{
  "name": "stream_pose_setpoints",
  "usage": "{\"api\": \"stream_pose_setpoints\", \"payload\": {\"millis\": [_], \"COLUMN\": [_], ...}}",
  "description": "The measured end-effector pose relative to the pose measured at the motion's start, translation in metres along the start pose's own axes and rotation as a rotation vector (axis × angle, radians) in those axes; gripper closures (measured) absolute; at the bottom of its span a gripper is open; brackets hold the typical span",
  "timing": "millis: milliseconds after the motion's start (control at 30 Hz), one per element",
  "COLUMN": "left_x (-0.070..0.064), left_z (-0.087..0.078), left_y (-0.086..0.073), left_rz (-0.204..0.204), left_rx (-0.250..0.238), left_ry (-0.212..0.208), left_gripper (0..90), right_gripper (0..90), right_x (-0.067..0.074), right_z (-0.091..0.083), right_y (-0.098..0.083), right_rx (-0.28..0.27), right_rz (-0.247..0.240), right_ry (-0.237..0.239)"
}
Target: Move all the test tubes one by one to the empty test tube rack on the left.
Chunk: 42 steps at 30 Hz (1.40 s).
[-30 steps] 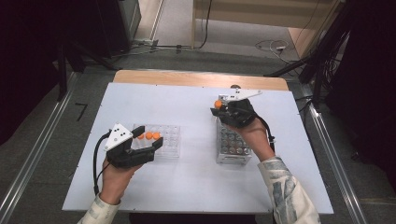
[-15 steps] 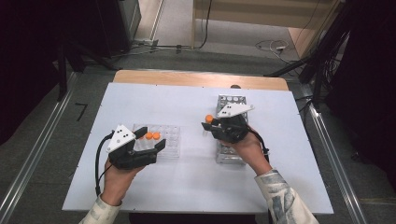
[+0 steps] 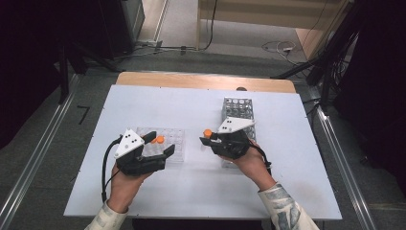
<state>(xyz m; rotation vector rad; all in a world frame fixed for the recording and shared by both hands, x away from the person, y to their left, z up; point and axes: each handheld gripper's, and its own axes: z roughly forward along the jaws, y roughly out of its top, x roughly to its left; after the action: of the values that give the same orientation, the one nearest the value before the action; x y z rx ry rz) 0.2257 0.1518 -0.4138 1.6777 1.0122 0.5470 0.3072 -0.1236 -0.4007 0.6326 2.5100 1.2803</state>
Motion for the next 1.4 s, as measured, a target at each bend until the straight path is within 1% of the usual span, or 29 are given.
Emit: {"api": "stream_pose_setpoints", "payload": {"millis": [200,367,500,633,700,800,900,1033,1200,1333,1400], "left_x": [-0.005,-0.009,-0.014,-0.019,-0.021,-0.023,-0.024,-0.027,-0.030,-0.030,-0.027], "left_z": [0.002,0.005,0.008,0.011,0.013,0.015,0.015,0.019,0.024,0.026,0.028], "left_y": [0.001,0.002,0.002,0.002,0.001,0.002,0.002,0.002,0.003,0.002,0.001], "left_rz": [-0.005,-0.001,0.011,0.022,0.026,0.030,0.036,0.047,0.048,0.048,0.044], "left_rx": [-0.004,-0.006,-0.003,0.004,-0.001,0.001,-0.001,0.003,0.009,0.009,0.014], "left_ry": [-0.012,-0.023,-0.037,-0.060,-0.078,-0.112,-0.136,-0.163,-0.176,-0.172,-0.165], "left_gripper": [24.7,26.3,27.3,28.6,30.6,36.0,41.8,46.9,50.7,53.1,55.8], "right_gripper": [71.5,71.6,71.5,71.5,71.5,71.5,71.6,71.6,71.6,71.6,71.6], "right_x": [0.007,0.013,0.018,0.024,0.027,0.031,0.036,0.038,0.041,0.044,0.045], "right_z": [0.004,0.007,0.010,0.015,0.017,0.020,0.023,0.026,0.029,0.032,0.033], "right_y": [-0.002,-0.003,-0.005,-0.006,-0.006,-0.005,-0.003,-0.002,0.000,0.000,0.001], "right_rx": [0.007,0.014,0.018,0.029,0.036,0.039,0.050,0.052,0.049,0.050,0.050], "right_rz": [-0.008,-0.015,-0.021,-0.035,-0.040,-0.048,-0.059,-0.066,-0.073,-0.074,-0.077], "right_ry": [0.016,0.038,0.055,0.076,0.082,0.090,0.091,0.098,0.108,0.115,0.120]}}
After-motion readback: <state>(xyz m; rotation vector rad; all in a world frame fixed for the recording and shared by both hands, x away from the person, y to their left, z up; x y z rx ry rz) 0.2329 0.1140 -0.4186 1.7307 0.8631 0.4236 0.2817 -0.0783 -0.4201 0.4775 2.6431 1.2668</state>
